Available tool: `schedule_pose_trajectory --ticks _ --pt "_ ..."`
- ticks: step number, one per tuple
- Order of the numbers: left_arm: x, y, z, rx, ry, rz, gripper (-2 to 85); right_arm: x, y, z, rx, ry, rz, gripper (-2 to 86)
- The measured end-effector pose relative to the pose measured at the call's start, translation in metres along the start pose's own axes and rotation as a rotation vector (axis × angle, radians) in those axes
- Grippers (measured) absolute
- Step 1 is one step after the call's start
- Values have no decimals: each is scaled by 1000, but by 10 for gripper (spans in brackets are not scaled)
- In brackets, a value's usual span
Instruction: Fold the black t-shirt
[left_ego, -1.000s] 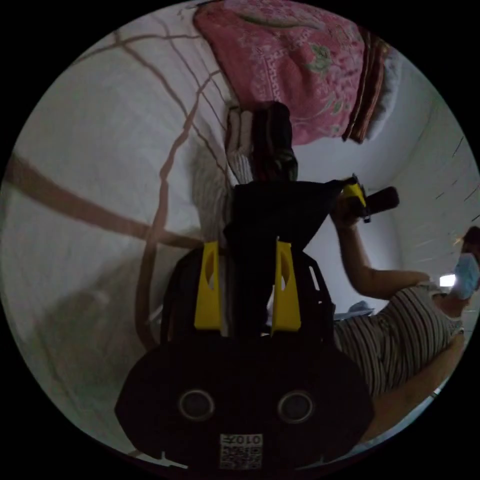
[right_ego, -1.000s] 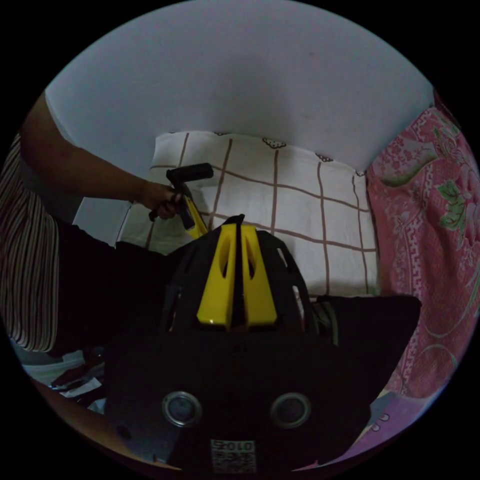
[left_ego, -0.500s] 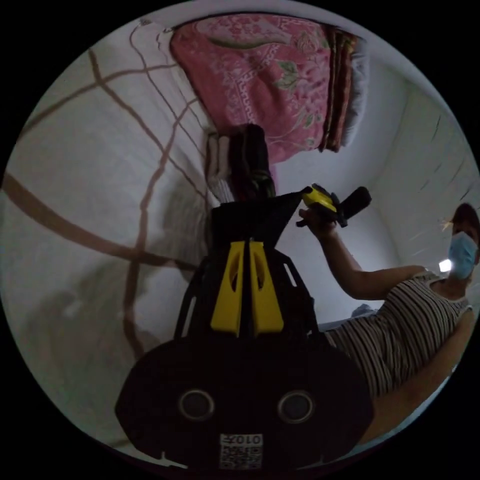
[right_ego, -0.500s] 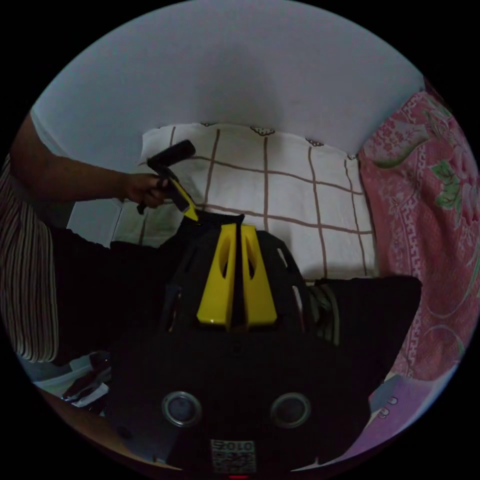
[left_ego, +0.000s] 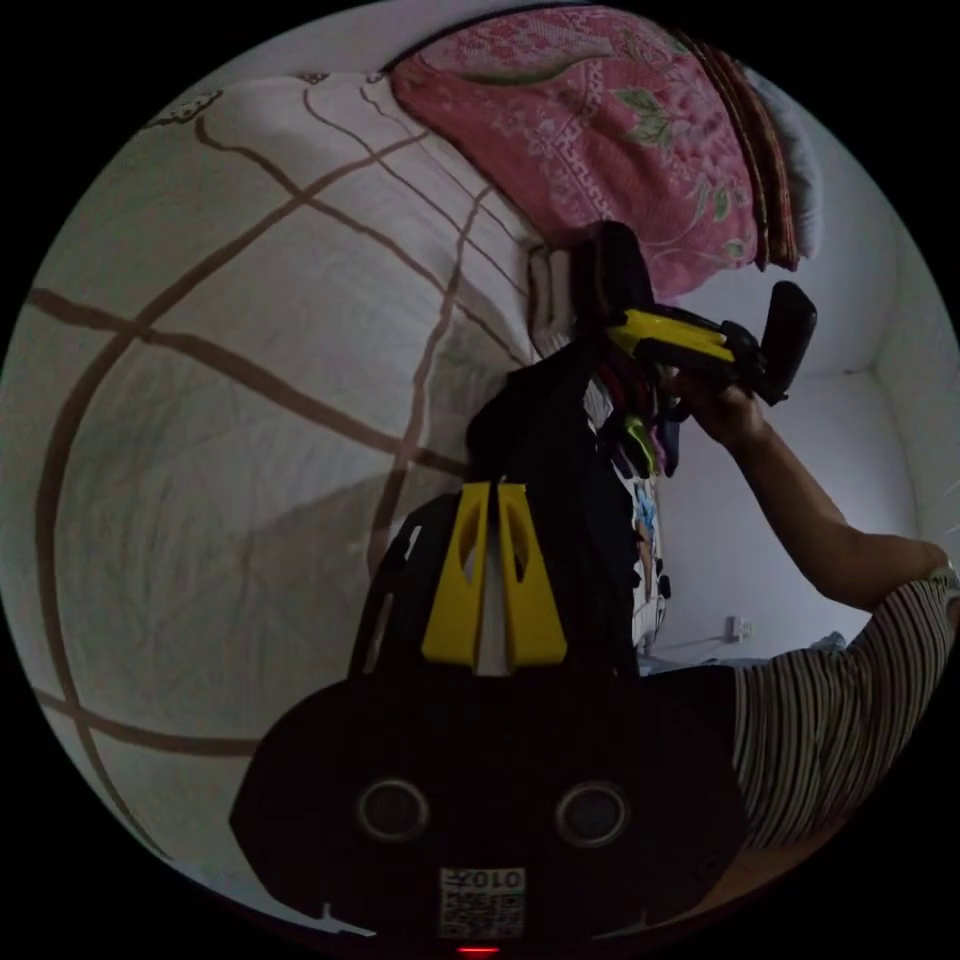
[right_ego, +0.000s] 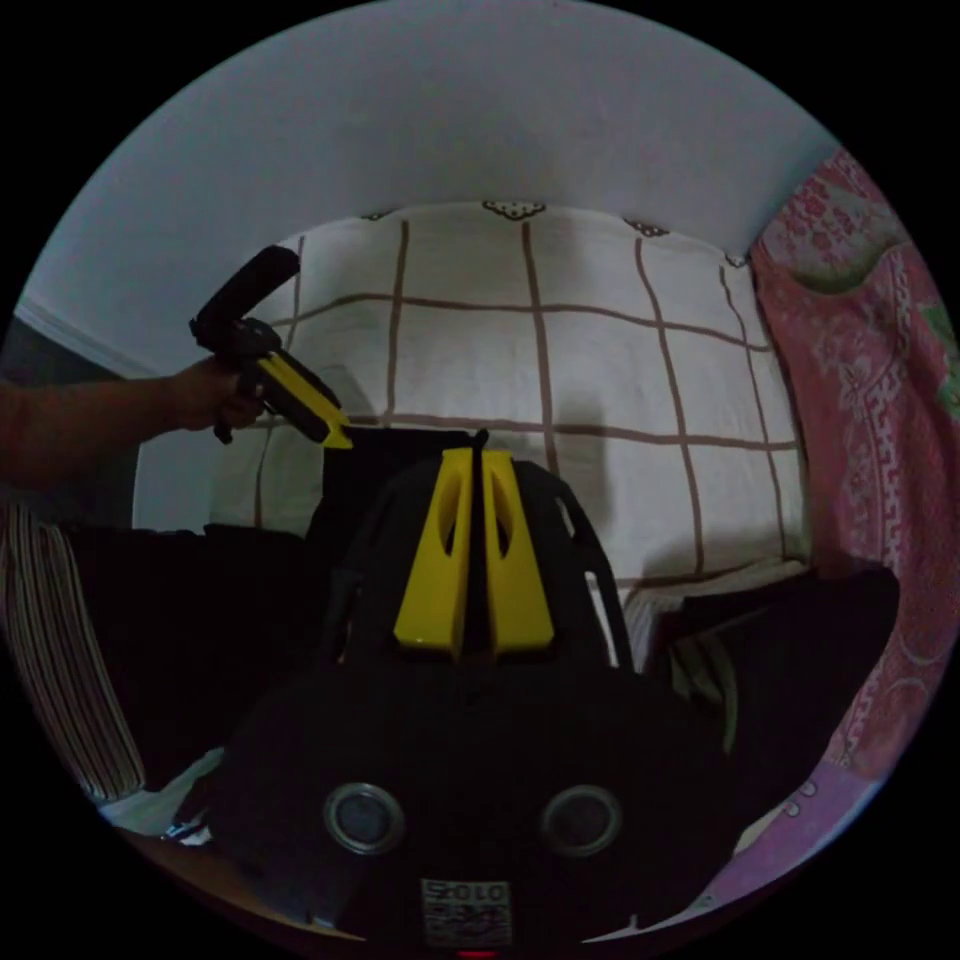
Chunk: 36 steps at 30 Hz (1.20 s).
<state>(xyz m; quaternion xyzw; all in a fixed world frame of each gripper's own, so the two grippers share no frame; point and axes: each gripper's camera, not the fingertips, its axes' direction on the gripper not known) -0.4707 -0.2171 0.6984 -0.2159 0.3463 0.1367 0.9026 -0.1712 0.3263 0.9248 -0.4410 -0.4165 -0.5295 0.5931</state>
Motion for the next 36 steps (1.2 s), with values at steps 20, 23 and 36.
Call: schedule_pose_trajectory --ticks 20,23,36 --pt "168 69 82 -111 -332 553 4 -80 215 18 -11 333 202 32" --pt "195 82 100 -177 -352 666 7 -66 240 33 -42 233 286 29" --pt "235 154 187 -523 -462 903 55 7 326 61 -93 -87 532 34"
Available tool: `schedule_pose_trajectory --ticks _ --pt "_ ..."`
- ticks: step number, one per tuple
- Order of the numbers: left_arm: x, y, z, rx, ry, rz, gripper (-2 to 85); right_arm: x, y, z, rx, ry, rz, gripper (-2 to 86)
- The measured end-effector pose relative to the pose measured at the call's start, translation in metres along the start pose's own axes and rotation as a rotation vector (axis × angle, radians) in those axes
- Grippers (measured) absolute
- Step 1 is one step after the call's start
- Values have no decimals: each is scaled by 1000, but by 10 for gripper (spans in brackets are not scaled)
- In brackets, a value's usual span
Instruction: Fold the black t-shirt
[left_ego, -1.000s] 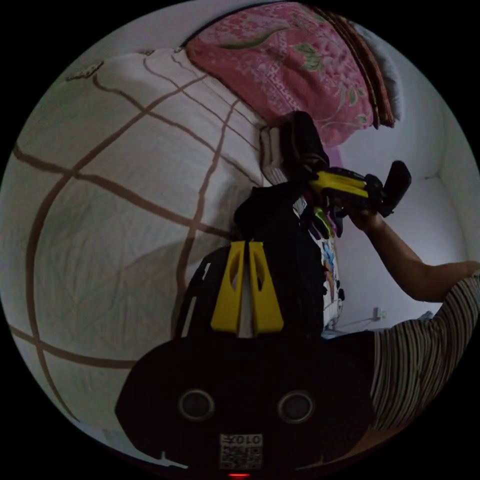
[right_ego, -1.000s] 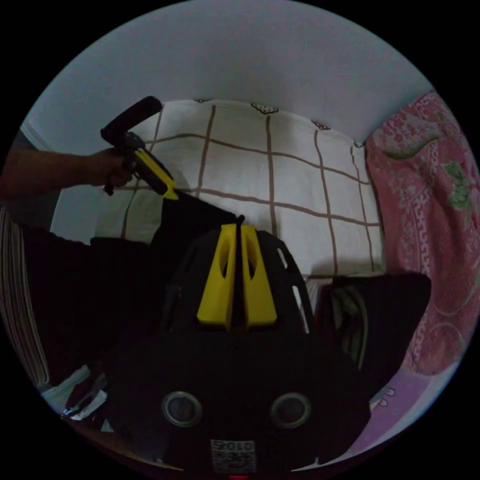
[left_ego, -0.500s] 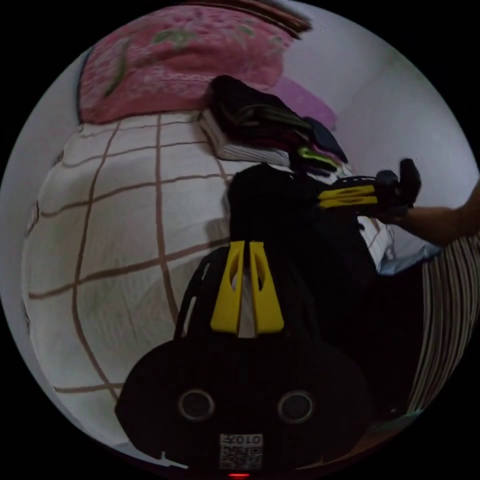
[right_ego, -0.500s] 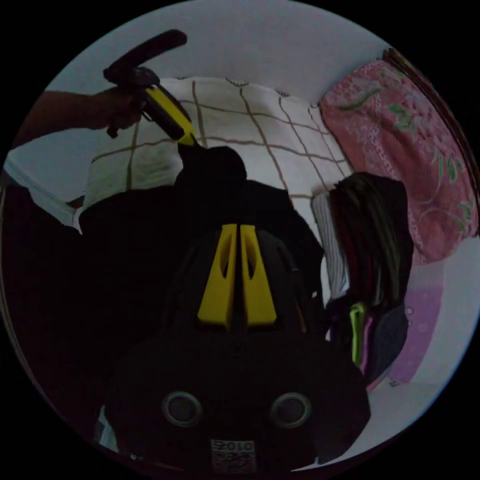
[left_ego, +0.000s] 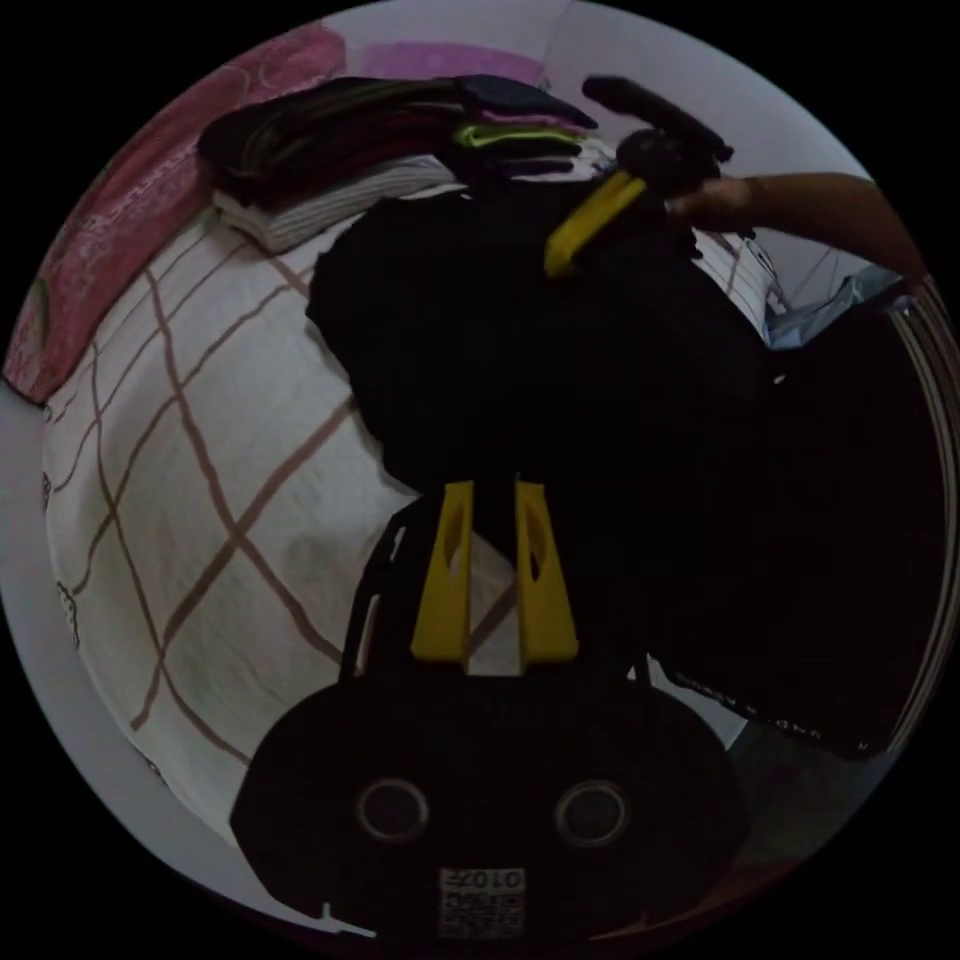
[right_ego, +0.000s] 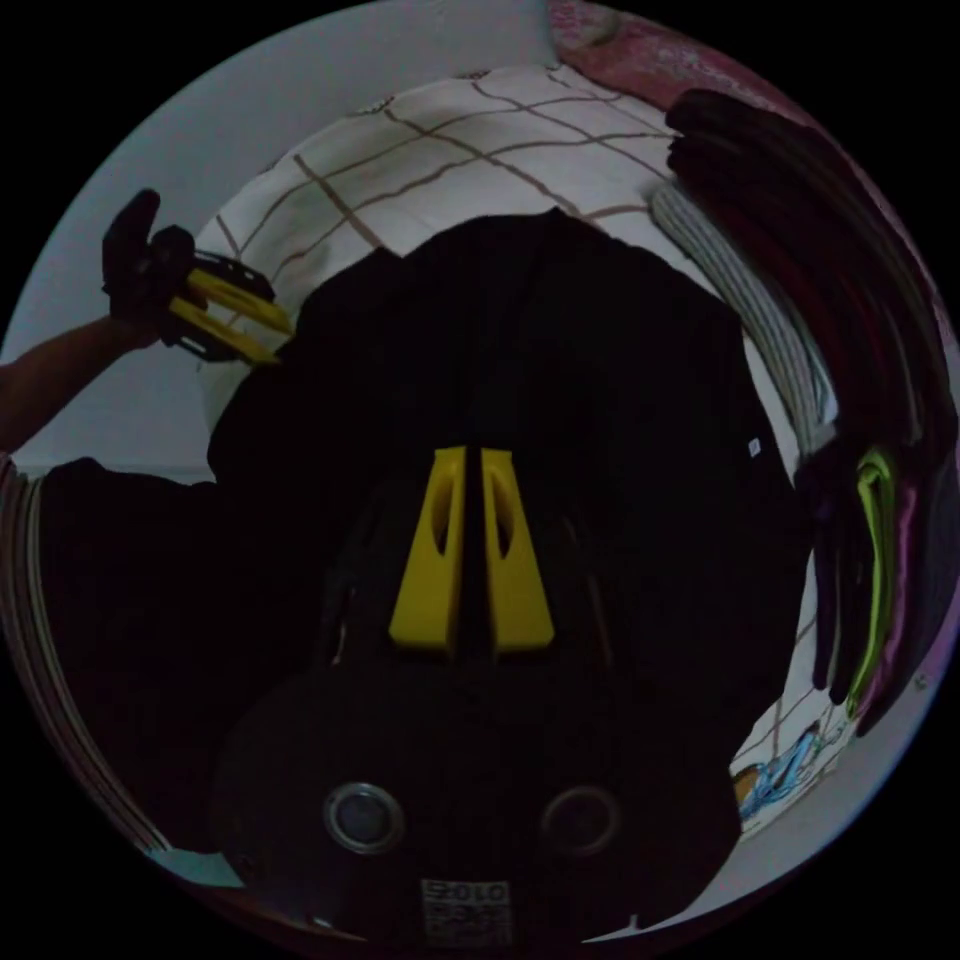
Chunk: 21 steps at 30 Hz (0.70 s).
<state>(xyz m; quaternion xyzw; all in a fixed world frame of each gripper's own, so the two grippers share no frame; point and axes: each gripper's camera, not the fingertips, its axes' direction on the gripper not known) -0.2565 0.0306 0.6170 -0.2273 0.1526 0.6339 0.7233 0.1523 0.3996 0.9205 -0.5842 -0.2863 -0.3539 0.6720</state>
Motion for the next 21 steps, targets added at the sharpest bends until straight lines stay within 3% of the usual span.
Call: schedule_pose_trajectory --ticks 4,7,11,17,21 --pt "6 -2 -21 82 -55 -76 68 13 -4 -9 103 -17 14 62" --pt "5 -16 -32 120 -149 -178 77 19 -13 1 71 -15 7 70" --pt "14 -51 -5 12 -150 -169 77 28 -21 19 -8 27 8 53" --pt "31 -69 8 -76 -358 -163 22 42 -20 5 8 104 17 34" --pt "23 -52 -21 24 -257 -194 3 54 -15 -9 47 129 18 33"
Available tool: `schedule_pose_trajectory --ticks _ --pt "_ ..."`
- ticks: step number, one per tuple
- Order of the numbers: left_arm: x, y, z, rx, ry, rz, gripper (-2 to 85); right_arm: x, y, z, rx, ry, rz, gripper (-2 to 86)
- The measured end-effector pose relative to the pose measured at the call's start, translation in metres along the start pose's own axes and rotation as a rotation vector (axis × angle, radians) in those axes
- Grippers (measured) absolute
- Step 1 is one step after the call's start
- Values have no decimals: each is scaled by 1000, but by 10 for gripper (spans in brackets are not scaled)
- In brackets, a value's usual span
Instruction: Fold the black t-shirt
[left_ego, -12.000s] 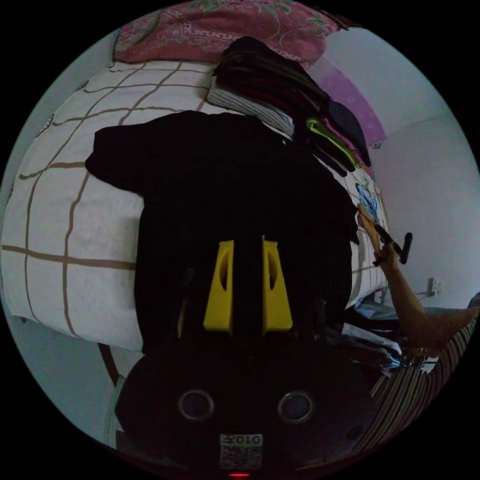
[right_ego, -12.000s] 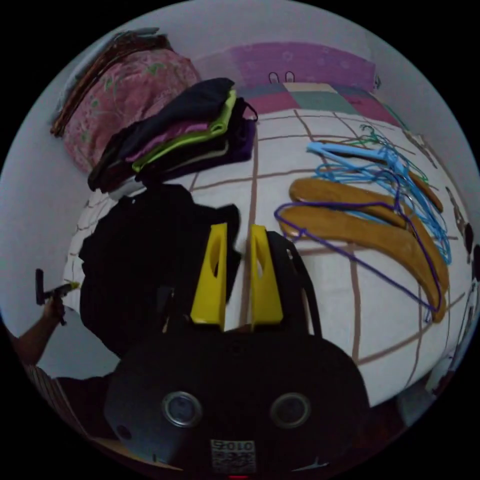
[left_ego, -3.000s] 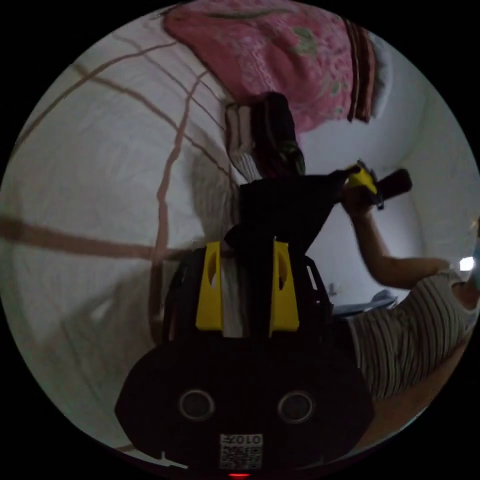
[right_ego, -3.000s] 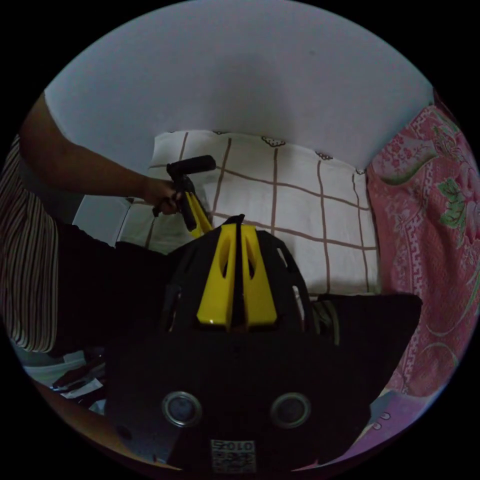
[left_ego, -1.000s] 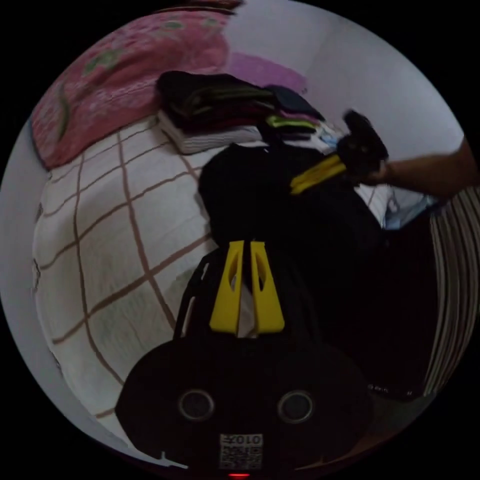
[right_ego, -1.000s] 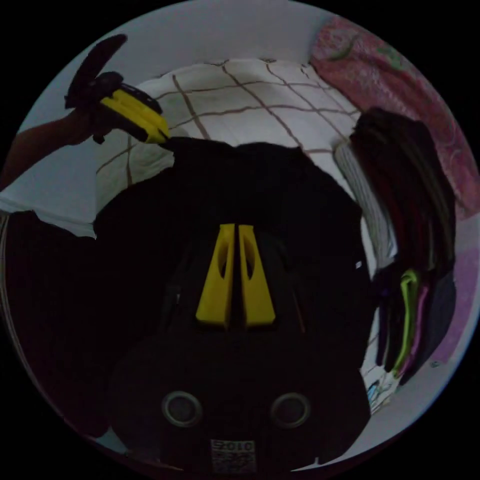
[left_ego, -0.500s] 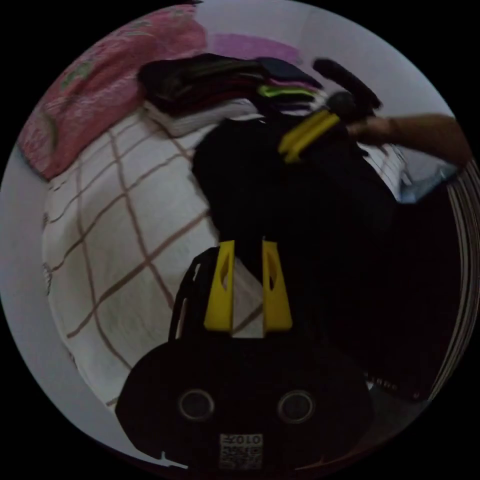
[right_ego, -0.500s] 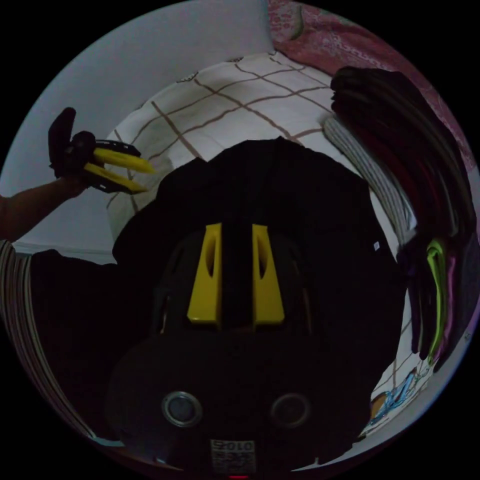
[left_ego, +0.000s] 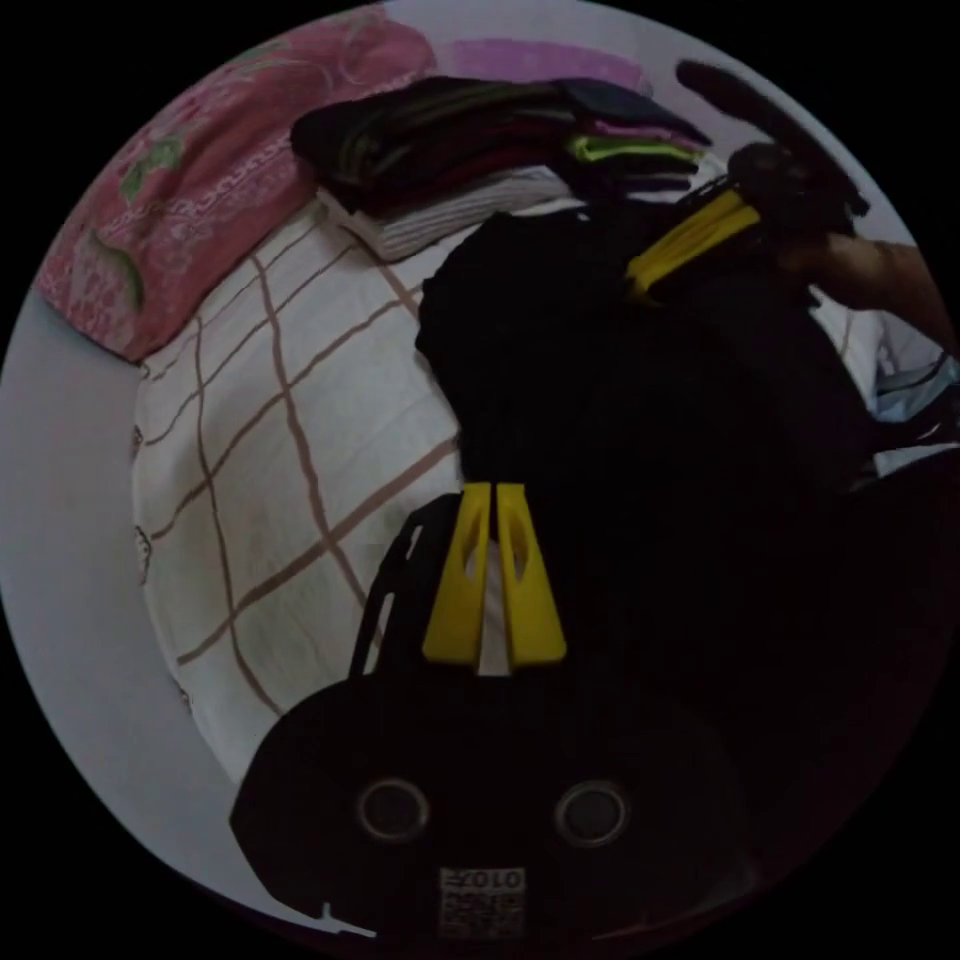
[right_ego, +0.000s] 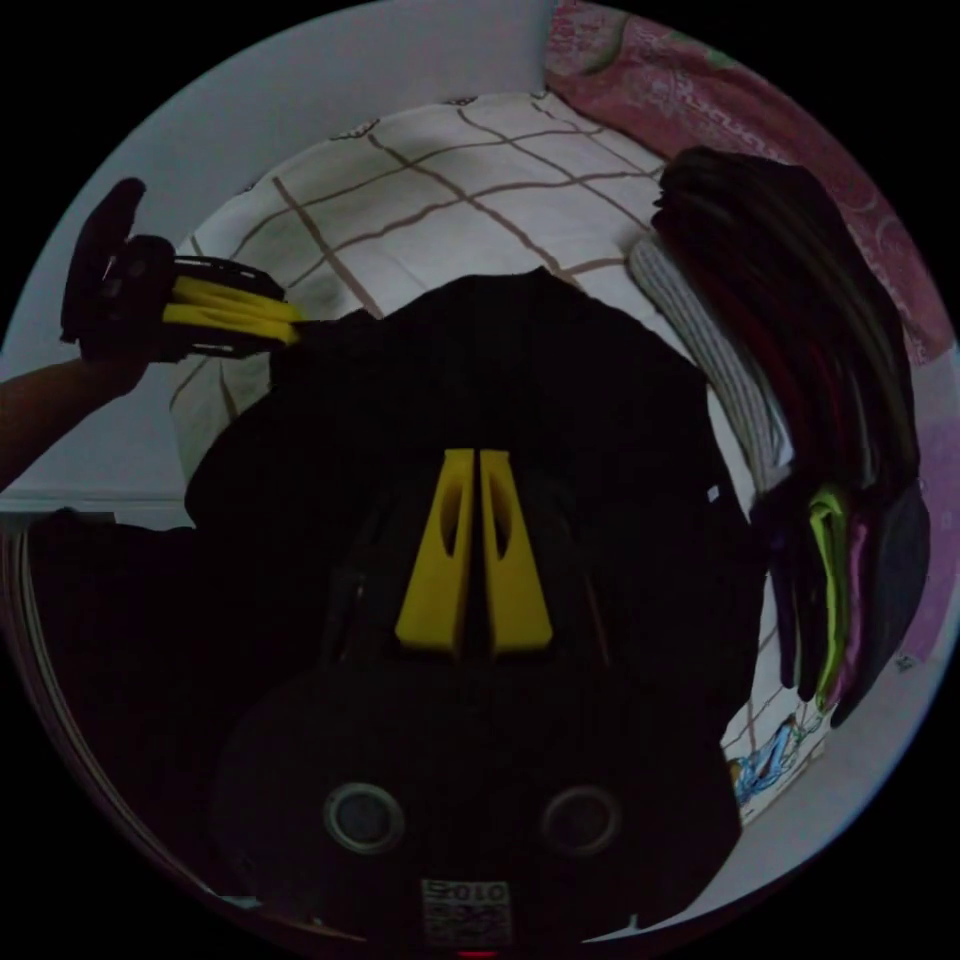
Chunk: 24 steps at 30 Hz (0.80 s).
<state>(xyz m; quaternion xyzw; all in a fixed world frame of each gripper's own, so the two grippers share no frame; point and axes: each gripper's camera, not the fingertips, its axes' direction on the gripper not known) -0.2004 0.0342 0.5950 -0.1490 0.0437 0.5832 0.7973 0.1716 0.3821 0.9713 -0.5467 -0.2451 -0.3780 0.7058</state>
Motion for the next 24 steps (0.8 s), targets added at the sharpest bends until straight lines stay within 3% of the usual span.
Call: schedule_pose_trajectory --ticks 7,14,17,24 --pt "-4 10 -20 14 89 28 1 14 -1 -6 -15 -30 -76 31" --pt "12 2 6 -90 27 83 24 22 -18 16 -150 8 -93 33" --pt "7 3 11 -123 103 82 42 31 -22 26 -225 -53 -97 42" --pt "-59 38 1 -14 306 -182 59 75 -43 -6 -46 -73 66 40"
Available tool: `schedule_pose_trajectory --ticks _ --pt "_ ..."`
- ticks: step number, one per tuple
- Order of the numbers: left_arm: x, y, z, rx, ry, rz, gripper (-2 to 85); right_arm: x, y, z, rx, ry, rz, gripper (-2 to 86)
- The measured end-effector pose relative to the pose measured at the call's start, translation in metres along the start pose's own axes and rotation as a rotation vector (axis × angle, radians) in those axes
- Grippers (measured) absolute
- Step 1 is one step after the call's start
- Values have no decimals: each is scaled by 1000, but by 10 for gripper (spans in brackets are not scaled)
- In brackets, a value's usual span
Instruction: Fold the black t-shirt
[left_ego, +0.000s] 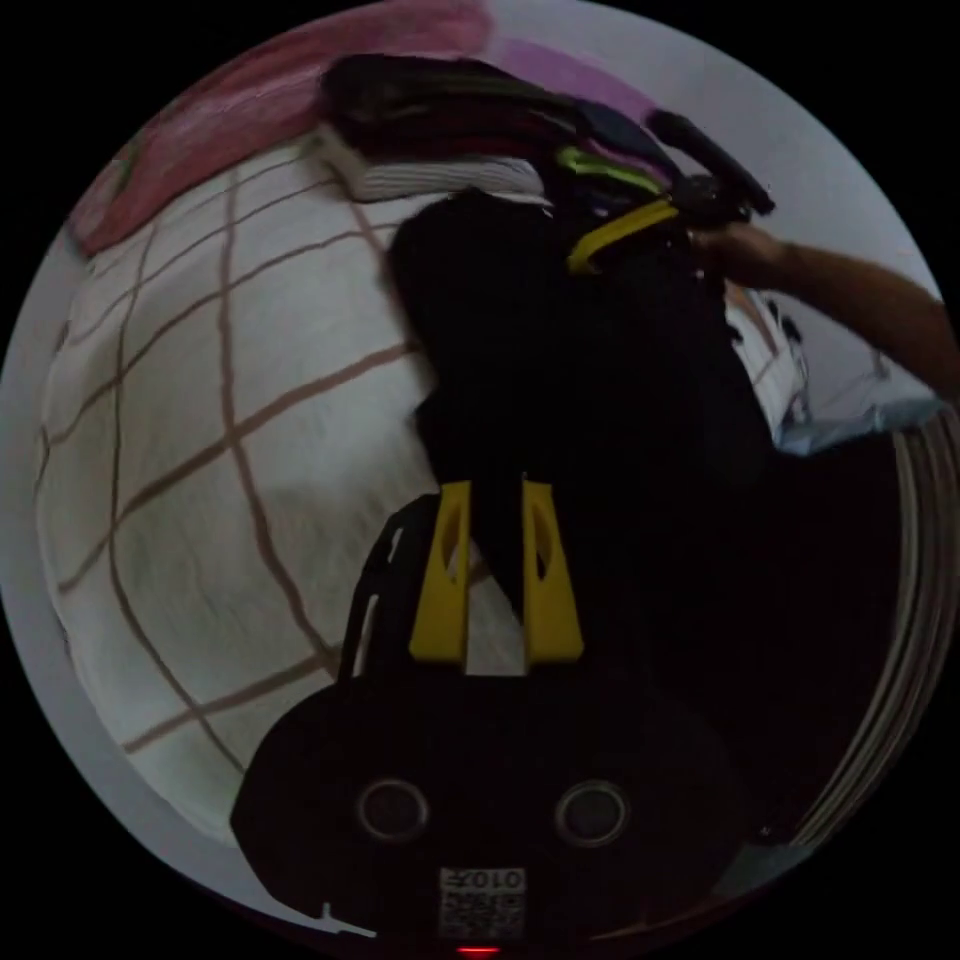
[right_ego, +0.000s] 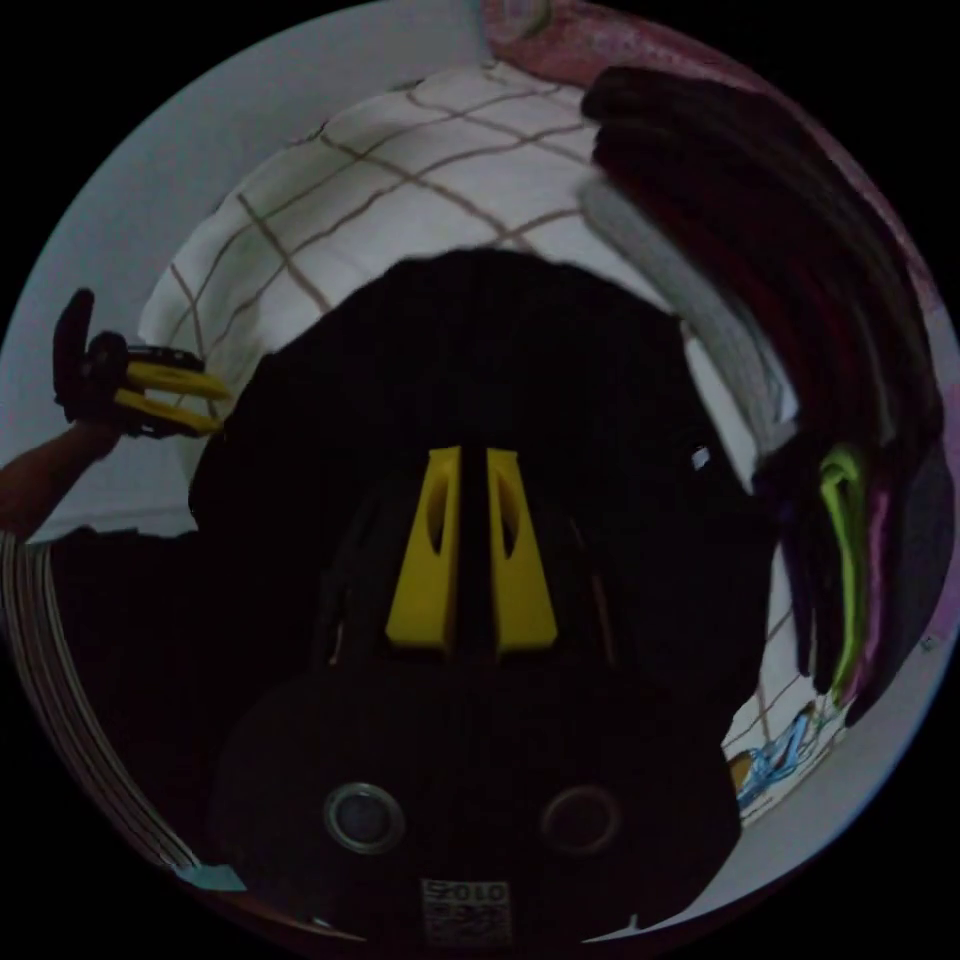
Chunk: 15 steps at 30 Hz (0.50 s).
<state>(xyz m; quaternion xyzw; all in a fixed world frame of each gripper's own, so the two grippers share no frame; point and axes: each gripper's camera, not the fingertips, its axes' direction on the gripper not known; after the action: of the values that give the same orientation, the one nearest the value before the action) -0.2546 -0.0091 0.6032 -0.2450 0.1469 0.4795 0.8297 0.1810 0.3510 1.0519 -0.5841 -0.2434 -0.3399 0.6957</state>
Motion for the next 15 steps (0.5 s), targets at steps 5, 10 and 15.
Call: schedule_pose_trajectory --ticks 5,10,15 --pt "-47 -20 0 -24 -28 -7 63 8 -67 -18 43 169 -152 43" --pt "-61 -51 8 -60 18 152 64 8 -120 -15 -35 247 -354 53" --pt "-68 -68 15 -108 47 248 58 7 -151 -5 -121 266 -512 66"
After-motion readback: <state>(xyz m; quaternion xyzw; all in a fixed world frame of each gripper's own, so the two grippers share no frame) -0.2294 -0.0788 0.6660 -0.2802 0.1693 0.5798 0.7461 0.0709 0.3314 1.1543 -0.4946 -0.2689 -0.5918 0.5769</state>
